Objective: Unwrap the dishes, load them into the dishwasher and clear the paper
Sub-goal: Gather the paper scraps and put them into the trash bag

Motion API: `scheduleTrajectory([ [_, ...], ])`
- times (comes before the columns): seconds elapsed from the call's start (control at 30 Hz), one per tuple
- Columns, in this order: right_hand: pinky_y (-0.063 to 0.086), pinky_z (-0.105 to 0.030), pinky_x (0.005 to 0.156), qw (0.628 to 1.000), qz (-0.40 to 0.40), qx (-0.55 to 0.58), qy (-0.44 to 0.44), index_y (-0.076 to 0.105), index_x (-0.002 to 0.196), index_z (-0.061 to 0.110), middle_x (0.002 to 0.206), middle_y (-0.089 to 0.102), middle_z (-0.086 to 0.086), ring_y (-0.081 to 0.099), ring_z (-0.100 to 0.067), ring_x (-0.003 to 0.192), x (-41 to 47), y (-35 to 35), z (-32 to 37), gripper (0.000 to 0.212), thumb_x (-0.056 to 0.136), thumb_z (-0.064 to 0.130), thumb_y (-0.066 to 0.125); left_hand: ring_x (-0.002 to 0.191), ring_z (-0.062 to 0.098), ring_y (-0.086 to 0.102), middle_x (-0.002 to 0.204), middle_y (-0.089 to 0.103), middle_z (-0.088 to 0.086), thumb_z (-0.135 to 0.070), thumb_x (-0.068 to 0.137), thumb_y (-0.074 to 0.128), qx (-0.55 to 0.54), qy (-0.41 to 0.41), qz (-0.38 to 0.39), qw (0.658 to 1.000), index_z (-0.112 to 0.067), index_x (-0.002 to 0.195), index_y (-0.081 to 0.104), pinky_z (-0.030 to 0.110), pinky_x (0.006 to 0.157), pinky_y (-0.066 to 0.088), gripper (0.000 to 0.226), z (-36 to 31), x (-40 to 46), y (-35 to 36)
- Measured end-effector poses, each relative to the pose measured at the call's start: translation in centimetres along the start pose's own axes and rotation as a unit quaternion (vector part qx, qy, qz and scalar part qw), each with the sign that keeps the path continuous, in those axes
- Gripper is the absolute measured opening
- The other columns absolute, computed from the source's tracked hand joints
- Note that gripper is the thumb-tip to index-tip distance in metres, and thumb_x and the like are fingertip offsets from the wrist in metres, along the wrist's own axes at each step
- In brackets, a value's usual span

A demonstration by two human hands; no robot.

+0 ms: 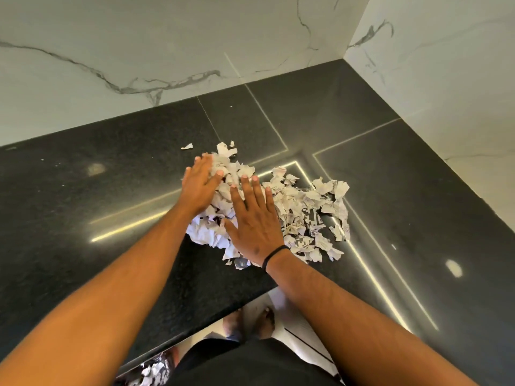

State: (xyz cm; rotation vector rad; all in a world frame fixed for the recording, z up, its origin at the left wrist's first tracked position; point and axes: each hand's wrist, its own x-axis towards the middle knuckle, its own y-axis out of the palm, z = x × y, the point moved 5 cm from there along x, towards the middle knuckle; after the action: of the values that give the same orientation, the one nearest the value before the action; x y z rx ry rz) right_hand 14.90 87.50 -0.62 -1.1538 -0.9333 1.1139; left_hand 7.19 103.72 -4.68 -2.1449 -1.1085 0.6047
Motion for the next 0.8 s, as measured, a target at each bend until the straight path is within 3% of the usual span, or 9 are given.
scheduleTrajectory([
  [0.07, 0.004, -0.054, 0.125, 1.0, -0.001, -0.009, 0.01, 0.017, 0.159, 0.014, 0.168, 0.004, -0.015, -0.006, -0.032, 0.156, -0.1, 0.0, -0.9, 0.074, 0.099, 0.056, 0.026, 0.15, 0.024, 0.03, 0.158, 0.039, 0.013, -0.033, 0.105, 0.046, -0.067, 0.042, -0.007, 0.997, -0.009, 0.149, 0.046, 0.039, 0.124, 0.019, 0.05, -1.9, 0.0, 0.7],
  [0.13, 0.003, -0.053, 0.125, 1.0, -0.011, -0.008, 0.013, 0.019, 0.159, 0.014, 0.168, 0.006, -0.015, -0.003, -0.032, 0.156, -0.2, -0.2, -1.6, 0.075, 0.099, 0.057, 0.033, 0.126, 0.024, 0.054, 0.132, 0.061, 0.01, -0.034, 0.099, 0.051, -0.091, 0.082, -0.09, 0.988, -0.01, 0.127, 0.065, 0.043, 0.111, 0.04, 0.04, -3.4, 0.3, 0.0],
  [0.2, 0.0, -0.051, 0.126, 0.999, -0.021, 0.001, 0.024, 0.02, 0.159, 0.014, 0.168, 0.005, -0.015, -0.005, -0.031, 0.156, -0.2, -0.6, -2.4, 0.075, 0.099, 0.058, 0.035, 0.115, 0.023, 0.057, 0.121, 0.063, 0.007, -0.032, 0.094, 0.056, -0.05, 0.104, -0.189, 0.975, -0.014, 0.116, 0.07, 0.047, 0.102, 0.045, 0.031, -4.2, 1.0, -1.1],
  [0.27, -0.001, -0.049, 0.126, 0.999, -0.027, 0.006, 0.044, 0.019, 0.16, 0.015, 0.169, 0.002, -0.013, -0.008, -0.03, 0.156, -0.3, -1.0, -3.3, 0.075, 0.099, 0.058, 0.03, 0.129, 0.028, 0.049, 0.137, 0.056, 0.012, -0.03, 0.092, 0.06, 0.015, 0.081, -0.238, 0.968, -0.016, 0.125, 0.066, 0.047, 0.109, 0.039, 0.036, -4.4, 2.6, -1.8],
  [0.33, -0.001, -0.049, 0.126, 0.998, -0.025, 0.007, 0.064, 0.018, 0.16, 0.015, 0.169, 0.0, -0.012, -0.01, -0.029, 0.155, -0.6, -1.1, -4.3, 0.075, 0.099, 0.058, 0.028, 0.149, 0.035, 0.027, 0.158, 0.034, 0.018, -0.038, 0.097, 0.057, 0.047, 0.002, -0.196, 0.979, -0.016, 0.145, 0.05, 0.05, 0.12, 0.024, 0.054, -3.8, 4.6, -2.0],
  [0.43, 0.004, -0.051, 0.126, 0.996, -0.021, 0.007, 0.091, 0.019, 0.16, 0.015, 0.169, 0.001, -0.012, -0.008, -0.03, 0.156, -1.4, -0.8, -5.6, 0.074, 0.1, 0.057, 0.034, 0.155, 0.035, 0.007, 0.167, 0.012, 0.018, -0.052, 0.102, 0.043, 0.054, -0.068, -0.064, 0.994, -0.015, 0.159, 0.025, 0.052, 0.124, 0.01, 0.07, -2.7, 7.0, -1.1],
  [0.6, 0.006, -0.051, 0.126, 0.992, -0.032, 0.013, 0.121, 0.02, 0.159, 0.014, 0.168, 0.006, -0.014, -0.003, -0.031, 0.156, -1.9, -1.0, -6.8, 0.076, 0.098, 0.059, 0.027, 0.154, 0.03, 0.015, 0.164, 0.026, 0.016, -0.047, 0.107, 0.037, 0.042, 0.032, 0.045, 0.998, -0.012, 0.154, 0.038, 0.046, 0.124, 0.013, 0.059, -5.6, 6.9, 2.3],
  [0.7, 0.006, -0.051, 0.126, 0.99, -0.044, 0.017, 0.129, 0.021, 0.159, 0.014, 0.168, 0.008, -0.013, -0.003, -0.03, 0.156, -2.1, -1.4, -7.5, 0.076, 0.099, 0.059, 0.027, 0.133, 0.029, 0.051, 0.138, 0.061, 0.011, -0.037, 0.103, 0.051, -0.021, 0.101, 0.02, 0.994, -0.012, 0.13, 0.065, 0.041, 0.11, 0.039, 0.04, -8.0, 5.9, 2.2],
  [0.8, 0.006, -0.05, 0.126, 0.987, -0.054, 0.026, 0.149, 0.022, 0.159, 0.015, 0.168, 0.008, -0.011, -0.003, -0.028, 0.156, -2.6, -1.8, -8.6, 0.075, 0.099, 0.059, 0.03, 0.128, 0.031, 0.053, 0.136, 0.06, 0.01, -0.043, 0.096, 0.055, 0.053, 0.099, -0.107, 0.988, -0.017, 0.13, 0.065, 0.048, 0.108, 0.041, 0.043, -7.3, 6.7, 0.1],
])
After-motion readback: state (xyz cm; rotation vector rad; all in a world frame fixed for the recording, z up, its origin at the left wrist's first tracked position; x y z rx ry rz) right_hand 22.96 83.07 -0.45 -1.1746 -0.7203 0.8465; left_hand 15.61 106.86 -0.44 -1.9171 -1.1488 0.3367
